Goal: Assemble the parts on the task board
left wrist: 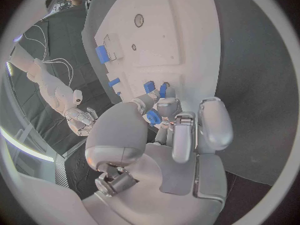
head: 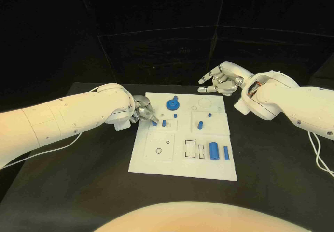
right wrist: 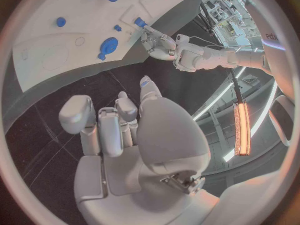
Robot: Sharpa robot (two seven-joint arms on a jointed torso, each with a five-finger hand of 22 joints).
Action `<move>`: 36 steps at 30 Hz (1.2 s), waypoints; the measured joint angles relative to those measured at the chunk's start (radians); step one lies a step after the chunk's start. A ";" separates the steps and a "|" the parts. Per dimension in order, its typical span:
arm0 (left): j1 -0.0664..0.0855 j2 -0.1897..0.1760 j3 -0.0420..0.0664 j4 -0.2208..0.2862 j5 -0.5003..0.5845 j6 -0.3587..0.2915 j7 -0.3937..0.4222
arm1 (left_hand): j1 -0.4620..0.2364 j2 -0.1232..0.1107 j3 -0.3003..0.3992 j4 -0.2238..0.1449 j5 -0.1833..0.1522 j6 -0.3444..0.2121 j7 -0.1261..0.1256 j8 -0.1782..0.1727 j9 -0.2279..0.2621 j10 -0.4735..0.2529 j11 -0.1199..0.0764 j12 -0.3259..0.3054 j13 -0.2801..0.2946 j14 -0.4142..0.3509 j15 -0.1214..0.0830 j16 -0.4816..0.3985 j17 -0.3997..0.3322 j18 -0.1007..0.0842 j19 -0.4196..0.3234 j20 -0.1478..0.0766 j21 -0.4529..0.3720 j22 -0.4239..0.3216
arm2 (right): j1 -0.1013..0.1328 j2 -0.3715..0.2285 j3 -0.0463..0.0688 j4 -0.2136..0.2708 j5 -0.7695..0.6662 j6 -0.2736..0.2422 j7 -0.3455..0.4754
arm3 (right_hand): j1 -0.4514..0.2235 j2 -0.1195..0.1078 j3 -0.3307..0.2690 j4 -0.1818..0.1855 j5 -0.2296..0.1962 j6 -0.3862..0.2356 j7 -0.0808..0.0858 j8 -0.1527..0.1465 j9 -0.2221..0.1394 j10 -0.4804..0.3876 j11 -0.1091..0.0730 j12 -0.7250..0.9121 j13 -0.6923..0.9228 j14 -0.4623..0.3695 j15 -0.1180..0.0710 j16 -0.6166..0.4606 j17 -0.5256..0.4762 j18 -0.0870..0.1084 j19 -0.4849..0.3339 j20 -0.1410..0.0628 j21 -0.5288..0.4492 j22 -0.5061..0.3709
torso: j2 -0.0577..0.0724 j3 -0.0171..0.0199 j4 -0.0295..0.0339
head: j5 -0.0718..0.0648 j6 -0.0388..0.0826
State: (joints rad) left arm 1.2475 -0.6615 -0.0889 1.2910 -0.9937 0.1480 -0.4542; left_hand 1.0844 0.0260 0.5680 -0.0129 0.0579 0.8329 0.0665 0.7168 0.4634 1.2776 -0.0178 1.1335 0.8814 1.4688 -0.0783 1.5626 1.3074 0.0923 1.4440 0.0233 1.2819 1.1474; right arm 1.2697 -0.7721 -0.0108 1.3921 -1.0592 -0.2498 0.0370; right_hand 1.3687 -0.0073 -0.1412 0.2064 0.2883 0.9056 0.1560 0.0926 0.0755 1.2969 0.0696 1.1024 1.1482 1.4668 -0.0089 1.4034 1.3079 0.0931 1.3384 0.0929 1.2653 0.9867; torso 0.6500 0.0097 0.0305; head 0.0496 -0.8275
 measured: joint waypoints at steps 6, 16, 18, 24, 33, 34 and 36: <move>0.000 0.000 0.000 -0.002 -0.008 0.006 -0.008 | 0.000 0.000 0.004 0.002 -0.001 0.000 0.000 0.000 0.000 0.000 0.000 0.000 0.000 0.000 0.000 0.000 0.000 0.000 0.000 0.000 0.000 0.001 | 0.000 0.000 0.000 0.000 0.000 0.000 0.000 | 0.000 0.000 0.000 0.000 0.000 0.000 0.000 0.000 0.000 0.000 0.000 0.000 0.000 0.000 0.000 0.000 0.000 0.000 0.000 0.000 0.000 0.000 | 0.000 -0.0001 0.0000 | 0.000 -0.001; 0.000 0.001 0.000 -0.003 -0.014 0.019 -0.012 | -0.005 -0.005 0.004 0.002 0.004 0.001 -0.001 0.000 0.001 0.000 0.000 0.000 0.000 0.000 0.000 0.000 0.000 0.000 0.000 0.000 0.000 0.001 | 0.000 0.000 0.000 0.000 0.000 0.001 0.000 | 0.000 0.000 0.000 0.000 0.000 0.000 0.000 0.000 0.000 0.000 0.000 0.000 0.000 0.000 0.000 0.000 0.000 0.000 0.000 0.000 0.000 0.000 | 0.000 -0.0001 0.0000 | -0.001 -0.002; 0.000 0.001 0.000 -0.004 -0.015 0.020 -0.013 | -0.006 -0.006 0.004 0.002 0.004 0.002 -0.002 0.000 0.001 0.000 0.000 0.000 0.000 0.000 0.000 0.000 0.000 0.000 0.000 0.000 0.000 0.001 | 0.000 0.000 0.000 0.000 0.000 0.001 0.000 | 0.000 0.000 0.000 0.000 0.000 0.000 0.000 0.000 0.000 0.000 0.000 0.000 0.000 0.000 0.000 0.000 0.000 0.000 0.000 0.000 0.000 0.000 | 0.000 -0.0001 0.0000 | -0.001 -0.003; 0.000 0.004 0.000 -0.007 -0.015 0.023 -0.013 | -0.007 -0.007 0.004 0.002 0.004 0.002 -0.002 0.000 0.001 0.000 0.000 0.000 0.000 0.000 0.000 0.000 0.000 0.000 0.000 0.000 0.000 0.001 | 0.000 0.000 0.000 0.001 0.000 0.001 0.000 | 0.000 0.000 0.000 0.000 0.000 0.000 0.000 0.000 0.000 0.000 0.000 0.000 0.000 0.000 0.000 0.000 0.000 0.000 0.000 0.000 0.000 0.000 | 0.000 -0.0001 0.0000 | -0.001 -0.003; 0.001 0.011 0.001 -0.012 -0.017 0.026 -0.015 | -0.011 -0.003 0.008 0.006 0.004 0.004 -0.004 0.009 0.001 0.001 -0.001 0.005 0.000 0.000 0.000 0.000 0.000 0.000 0.000 0.000 0.000 0.002 | 0.000 0.000 0.000 0.001 0.000 0.001 0.000 | 0.000 0.000 -0.003 0.003 0.005 0.000 0.000 0.000 0.000 0.000 0.000 0.000 0.000 0.000 0.000 0.000 0.000 0.000 0.000 0.000 0.000 -0.001 | 0.000 -0.0001 0.0000 | -0.002 -0.005; 0.001 0.011 0.001 -0.013 -0.017 0.027 -0.016 | -0.017 -0.005 0.011 0.009 0.004 0.004 -0.004 0.013 0.001 0.004 -0.004 0.005 0.000 0.000 0.000 0.000 0.000 0.000 0.000 0.000 0.000 0.003 | 0.000 0.000 0.000 0.001 0.000 0.001 0.000 | 0.000 0.000 -0.003 0.003 0.005 0.000 0.000 0.000 0.000 0.000 0.000 0.000 0.000 0.000 0.000 0.000 0.000 0.000 0.000 0.000 0.000 -0.001 | 0.000 0.0000 0.0000 | -0.002 -0.005; 0.001 0.014 0.001 -0.016 -0.018 0.029 -0.016 | -0.036 -0.016 0.041 -0.016 0.004 0.004 -0.004 0.020 0.001 0.007 -0.007 0.005 0.000 0.000 0.000 0.000 0.000 0.000 0.000 0.000 0.000 0.004 | 0.000 0.000 0.000 0.001 0.000 0.001 0.000 | 0.000 0.000 -0.003 0.003 0.005 0.000 0.000 0.000 0.000 0.000 0.000 0.000 0.000 0.000 0.000 0.000 0.000 0.000 0.000 0.000 0.000 -0.001 | 0.000 0.0001 0.0000 | -0.003 -0.006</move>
State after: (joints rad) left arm 1.2482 -0.6476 -0.0884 1.2748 -1.0115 0.1770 -0.4703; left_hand 1.0483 0.0104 0.6090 -0.0289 0.0614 0.8370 0.0624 0.7366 0.4644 1.2848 -0.0250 1.1388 0.8813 1.4688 -0.0783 1.5626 1.3074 0.0923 1.4440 0.0233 1.2819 1.1513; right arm 1.2696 -0.7721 -0.0108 1.3928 -1.0592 -0.2489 0.0374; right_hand 1.3686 -0.0073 -0.1441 0.2093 0.2933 0.9056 0.1560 0.0926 0.0755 1.2970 0.0696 1.1025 1.1482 1.4668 -0.0089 1.4034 1.3076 0.0930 1.3384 0.0929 1.2653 0.9856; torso 0.6504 0.0098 0.0305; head 0.0469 -0.8331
